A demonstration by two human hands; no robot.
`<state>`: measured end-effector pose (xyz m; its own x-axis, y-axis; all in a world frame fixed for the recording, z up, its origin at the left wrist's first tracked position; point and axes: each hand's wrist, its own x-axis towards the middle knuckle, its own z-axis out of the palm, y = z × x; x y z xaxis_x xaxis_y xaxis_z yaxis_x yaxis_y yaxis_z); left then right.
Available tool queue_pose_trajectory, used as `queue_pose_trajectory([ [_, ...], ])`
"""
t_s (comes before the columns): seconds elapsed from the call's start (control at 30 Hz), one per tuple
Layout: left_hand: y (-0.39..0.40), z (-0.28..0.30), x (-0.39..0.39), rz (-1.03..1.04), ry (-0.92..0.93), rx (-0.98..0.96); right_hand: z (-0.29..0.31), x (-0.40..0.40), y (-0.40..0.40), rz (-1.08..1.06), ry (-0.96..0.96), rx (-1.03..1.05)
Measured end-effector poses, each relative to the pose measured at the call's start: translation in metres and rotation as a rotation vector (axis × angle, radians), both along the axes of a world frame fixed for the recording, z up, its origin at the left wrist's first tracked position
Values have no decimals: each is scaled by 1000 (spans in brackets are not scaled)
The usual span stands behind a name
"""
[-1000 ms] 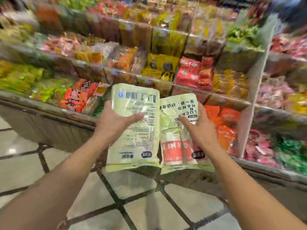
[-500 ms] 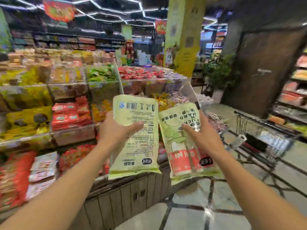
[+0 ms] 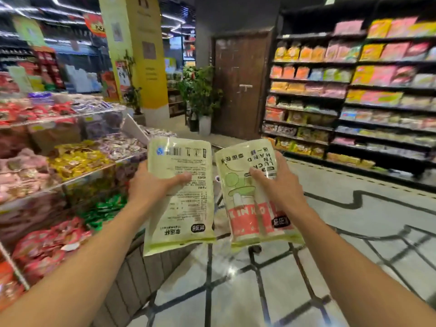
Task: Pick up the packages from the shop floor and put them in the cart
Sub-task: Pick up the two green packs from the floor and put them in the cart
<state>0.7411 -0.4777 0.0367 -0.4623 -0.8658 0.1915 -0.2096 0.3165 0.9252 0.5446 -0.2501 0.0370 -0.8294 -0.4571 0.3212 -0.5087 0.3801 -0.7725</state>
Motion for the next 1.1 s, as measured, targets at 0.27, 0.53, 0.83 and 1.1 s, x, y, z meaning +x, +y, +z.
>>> queue_pose_trajectory([
  [0.27, 31, -26, -209, -264, -27, 60, -50, -161, 47, -230, -141, -37],
  [0.53, 4, -47, -422, -416, -60, 156, -72, -340, 42, -332, -191, 27],
  [0.83, 3, -51, -620, -467, -125, 159, -70, -518, 50, -379, -227, -2],
  [1.1, 23, -78, -774, -372, -189, 52, -107, -697, 54, -296, -297, -16],
])
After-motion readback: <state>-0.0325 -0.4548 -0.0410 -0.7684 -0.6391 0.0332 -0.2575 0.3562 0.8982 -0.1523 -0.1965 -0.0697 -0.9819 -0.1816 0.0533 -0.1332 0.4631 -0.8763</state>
